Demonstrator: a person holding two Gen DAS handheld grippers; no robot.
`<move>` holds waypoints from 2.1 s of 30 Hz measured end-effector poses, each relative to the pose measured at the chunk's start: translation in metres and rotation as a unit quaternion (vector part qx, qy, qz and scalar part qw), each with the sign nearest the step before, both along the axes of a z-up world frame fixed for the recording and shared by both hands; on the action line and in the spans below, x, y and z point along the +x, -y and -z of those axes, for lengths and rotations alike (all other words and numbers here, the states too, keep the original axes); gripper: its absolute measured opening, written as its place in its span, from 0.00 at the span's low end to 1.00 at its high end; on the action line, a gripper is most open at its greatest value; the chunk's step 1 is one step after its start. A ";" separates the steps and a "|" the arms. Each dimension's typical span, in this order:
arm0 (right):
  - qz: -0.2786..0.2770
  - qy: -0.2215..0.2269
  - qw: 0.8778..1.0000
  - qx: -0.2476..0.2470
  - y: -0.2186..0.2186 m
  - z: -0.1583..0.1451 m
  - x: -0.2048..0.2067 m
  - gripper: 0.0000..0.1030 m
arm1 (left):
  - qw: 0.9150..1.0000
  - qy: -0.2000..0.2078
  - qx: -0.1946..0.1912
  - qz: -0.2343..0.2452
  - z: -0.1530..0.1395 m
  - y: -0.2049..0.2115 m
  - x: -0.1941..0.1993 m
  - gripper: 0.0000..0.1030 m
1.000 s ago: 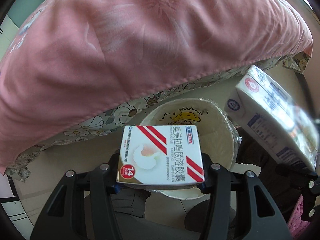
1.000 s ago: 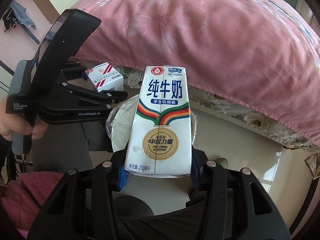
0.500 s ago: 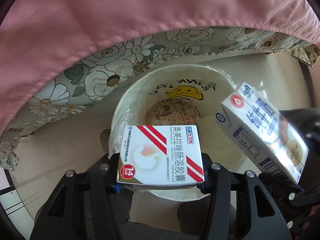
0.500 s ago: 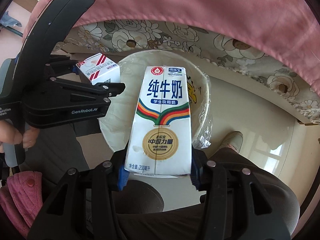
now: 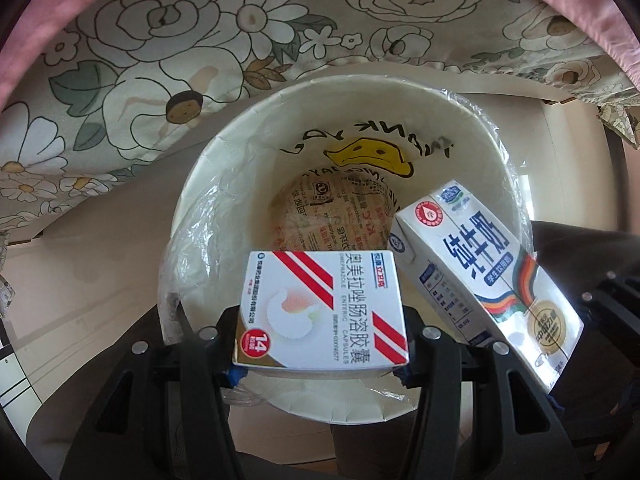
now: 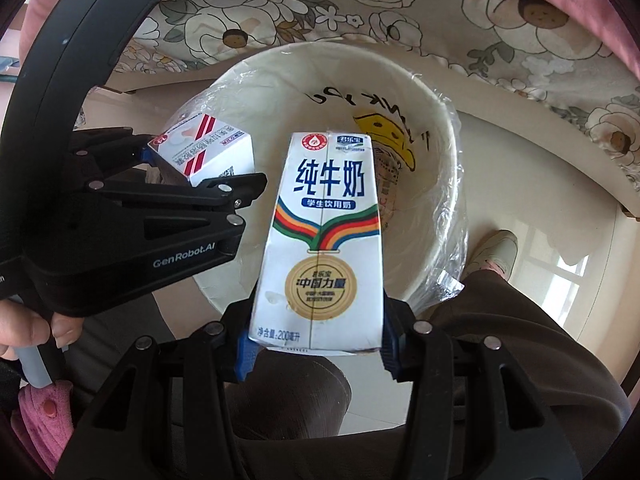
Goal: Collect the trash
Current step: 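Open the left tool over the bin while the right tool releases the milk carton, then move both open tools back toward the items on the bed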
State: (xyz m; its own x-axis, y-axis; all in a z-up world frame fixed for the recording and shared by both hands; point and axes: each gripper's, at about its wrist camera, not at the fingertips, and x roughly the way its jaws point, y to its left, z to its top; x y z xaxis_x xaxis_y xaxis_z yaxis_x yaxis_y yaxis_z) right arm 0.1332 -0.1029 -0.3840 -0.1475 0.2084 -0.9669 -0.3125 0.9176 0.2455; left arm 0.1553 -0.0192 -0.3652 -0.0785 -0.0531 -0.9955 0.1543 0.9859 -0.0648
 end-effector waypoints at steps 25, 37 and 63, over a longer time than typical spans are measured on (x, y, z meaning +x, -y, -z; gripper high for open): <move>0.004 -0.087 0.995 -0.050 -0.028 0.061 0.022 0.53 | 0.996 -0.091 -0.002 -0.018 0.063 -0.004 0.016 0.73; 0.003 -0.065 0.997 -0.050 -0.023 0.035 0.016 0.55 | 0.996 -0.083 -0.012 -0.021 0.044 -0.006 0.012 0.76; -0.002 0.279 0.960 -0.014 0.049 -0.274 -0.007 0.66 | 0.964 0.264 -0.007 0.021 -0.268 -0.009 -0.006 0.87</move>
State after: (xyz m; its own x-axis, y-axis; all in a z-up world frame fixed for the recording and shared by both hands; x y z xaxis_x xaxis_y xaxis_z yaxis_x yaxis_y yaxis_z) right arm 0.1262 -0.1516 -0.1097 0.3942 0.1812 -0.9010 -0.3909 0.9203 0.0140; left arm 0.1496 -0.0099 -0.0970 0.4360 -0.0757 -0.8968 0.2101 0.9775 0.0196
